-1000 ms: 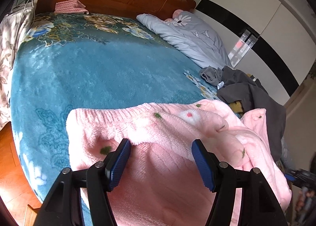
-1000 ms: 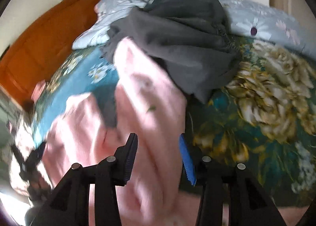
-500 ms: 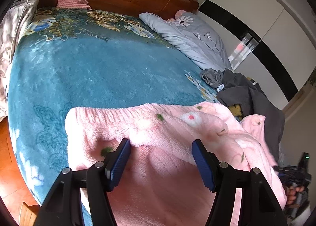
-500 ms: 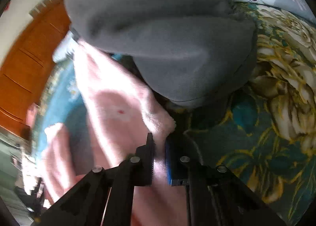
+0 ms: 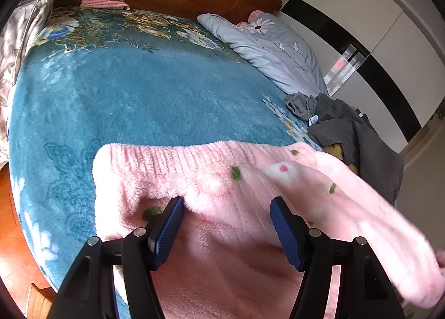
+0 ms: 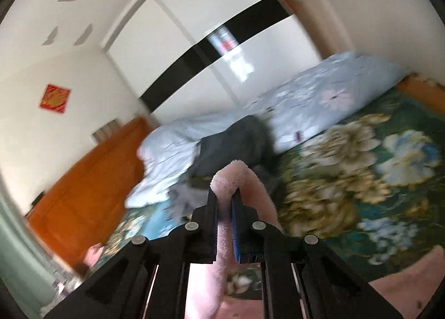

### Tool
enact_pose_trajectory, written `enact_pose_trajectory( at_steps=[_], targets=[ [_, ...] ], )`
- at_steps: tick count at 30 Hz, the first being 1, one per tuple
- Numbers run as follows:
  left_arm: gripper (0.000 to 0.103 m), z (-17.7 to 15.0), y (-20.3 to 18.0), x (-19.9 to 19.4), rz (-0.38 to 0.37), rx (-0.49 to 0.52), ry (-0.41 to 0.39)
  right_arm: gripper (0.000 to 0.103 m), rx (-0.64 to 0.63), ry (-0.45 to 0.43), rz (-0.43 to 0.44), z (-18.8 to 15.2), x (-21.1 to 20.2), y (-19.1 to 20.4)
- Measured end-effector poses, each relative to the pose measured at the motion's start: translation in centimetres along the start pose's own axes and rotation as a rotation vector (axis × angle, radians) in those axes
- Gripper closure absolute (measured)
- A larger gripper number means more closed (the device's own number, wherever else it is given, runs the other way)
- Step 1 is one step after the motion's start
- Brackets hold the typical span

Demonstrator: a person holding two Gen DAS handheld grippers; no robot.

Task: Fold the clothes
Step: 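Spread the pink garment flat on the blanket with both tools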

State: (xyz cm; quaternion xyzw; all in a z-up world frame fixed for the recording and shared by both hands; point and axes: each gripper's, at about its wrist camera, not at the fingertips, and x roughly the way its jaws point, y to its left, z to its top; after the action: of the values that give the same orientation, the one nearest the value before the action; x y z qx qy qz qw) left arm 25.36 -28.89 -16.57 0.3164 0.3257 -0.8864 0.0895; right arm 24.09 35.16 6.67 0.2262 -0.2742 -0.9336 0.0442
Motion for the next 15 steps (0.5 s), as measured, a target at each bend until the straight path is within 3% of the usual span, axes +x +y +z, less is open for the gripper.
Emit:
enact_pose_trajectory(
  at_steps=[3, 5, 9, 13, 15],
  targets=[
    [0.035, 0.0, 0.3, -0.3, -0.012, -0.014, 0.002, 0.095, 0.015, 0.095, -0.118, -1.8, 3.1, -2.7],
    [0.035, 0.3, 0.4, -0.4, -0.018, -0.035, 0.022, 0.095, 0.098, 0.185, -0.197, -3.9, 4.4, -6.6],
    [0.034, 2.4, -1.2, -0.2, -0.028, 0.003, 0.054, 0.094, 0.243, 0.312, -0.258, -7.4, 5.0, -12.9],
    [0.034, 5.8, -4.5, 1.6, -0.021, 0.103, 0.116, 0.092, 0.23, 0.372, -0.29, -8.6, 3.1, -14.1],
    [0.034, 7.2, -6.5, 2.9, -0.023, 0.148, 0.166, 0.086, 0.208, 0.384, -0.303, -8.2, 2.5, -14.2]
  ],
)
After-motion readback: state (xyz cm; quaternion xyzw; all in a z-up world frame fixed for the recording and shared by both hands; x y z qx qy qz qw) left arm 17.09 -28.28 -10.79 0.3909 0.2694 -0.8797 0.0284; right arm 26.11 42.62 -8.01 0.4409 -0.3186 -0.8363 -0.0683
